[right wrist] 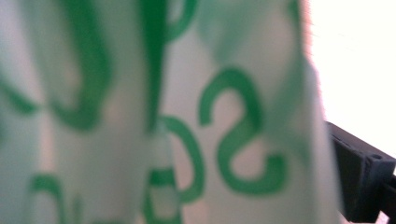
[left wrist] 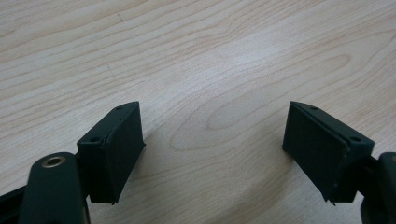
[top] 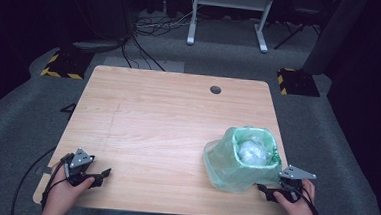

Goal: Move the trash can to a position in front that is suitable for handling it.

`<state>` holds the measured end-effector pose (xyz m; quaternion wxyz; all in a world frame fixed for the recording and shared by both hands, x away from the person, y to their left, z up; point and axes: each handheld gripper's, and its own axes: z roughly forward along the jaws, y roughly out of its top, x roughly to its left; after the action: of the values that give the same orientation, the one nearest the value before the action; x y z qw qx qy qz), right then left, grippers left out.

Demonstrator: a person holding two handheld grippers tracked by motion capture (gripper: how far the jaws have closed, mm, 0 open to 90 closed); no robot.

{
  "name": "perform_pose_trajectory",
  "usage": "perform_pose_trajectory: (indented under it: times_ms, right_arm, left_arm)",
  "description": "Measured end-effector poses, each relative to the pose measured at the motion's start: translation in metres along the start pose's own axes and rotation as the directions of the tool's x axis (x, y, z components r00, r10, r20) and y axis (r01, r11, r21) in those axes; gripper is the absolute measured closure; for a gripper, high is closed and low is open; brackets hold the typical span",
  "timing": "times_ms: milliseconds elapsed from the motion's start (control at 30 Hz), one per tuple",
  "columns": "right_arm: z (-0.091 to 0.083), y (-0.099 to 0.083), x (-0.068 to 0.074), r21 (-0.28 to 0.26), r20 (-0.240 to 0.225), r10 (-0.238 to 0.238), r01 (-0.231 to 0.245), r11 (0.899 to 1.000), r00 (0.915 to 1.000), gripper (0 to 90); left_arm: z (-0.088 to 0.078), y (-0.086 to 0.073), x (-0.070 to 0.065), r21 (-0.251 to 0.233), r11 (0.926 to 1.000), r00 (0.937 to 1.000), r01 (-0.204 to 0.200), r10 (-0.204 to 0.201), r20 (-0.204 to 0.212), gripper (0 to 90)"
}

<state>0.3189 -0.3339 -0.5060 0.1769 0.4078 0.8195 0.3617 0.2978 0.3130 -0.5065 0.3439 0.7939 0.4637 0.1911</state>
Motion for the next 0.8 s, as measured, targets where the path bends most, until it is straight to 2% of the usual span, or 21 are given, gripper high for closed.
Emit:
perform_pose_trajectory:
  times_ms: [133, 333, 467, 567, 600, 800]
  right_arm:
    - [-0.007, -0.003, 0.002, 0.018, -0.012, -0.013, 0.013, 1.000, 0.9998, 18.9]
    - [-0.020, -0.007, 0.003, 0.008, -0.027, 0.011, -0.011, 1.000, 0.9996, 17.5]
    - [-0.039, 0.001, 0.008, -0.005, -0.061, -0.009, 0.009, 1.000, 0.9981, 15.7]
    - [-0.047, 0.007, 0.010, -0.026, -0.056, -0.025, 0.024, 0.999, 0.9981, 15.5]
    - [-0.055, 0.015, 0.012, -0.041, -0.048, -0.048, 0.046, 0.998, 0.9977, 15.7]
    - [-0.072, 0.036, 0.019, -0.099, -0.057, -0.086, 0.080, 0.992, 0.9947, 15.6]
  left_arm:
    - [0.000, 0.001, 0.001, 0.004, 1.0000, 1.0000, -0.002, 0.002, 0.002, 20.0]
    - [0.001, 0.001, 0.000, 0.006, 1.0000, 1.0000, -0.002, 0.002, 0.003, 20.0]
    - [0.002, 0.002, 0.000, 0.003, 1.0000, 1.0000, 0.001, -0.001, 0.003, 20.0]
    - [0.002, 0.002, 0.000, 0.003, 1.0000, 1.0000, 0.001, -0.001, 0.004, 20.0]
    - [0.002, 0.003, 0.000, 0.004, 1.0000, 1.0000, 0.000, 0.000, 0.004, 20.0]
    - [0.002, 0.003, 0.000, 0.003, 1.0000, 1.0000, 0.002, -0.002, 0.006, 20.0]
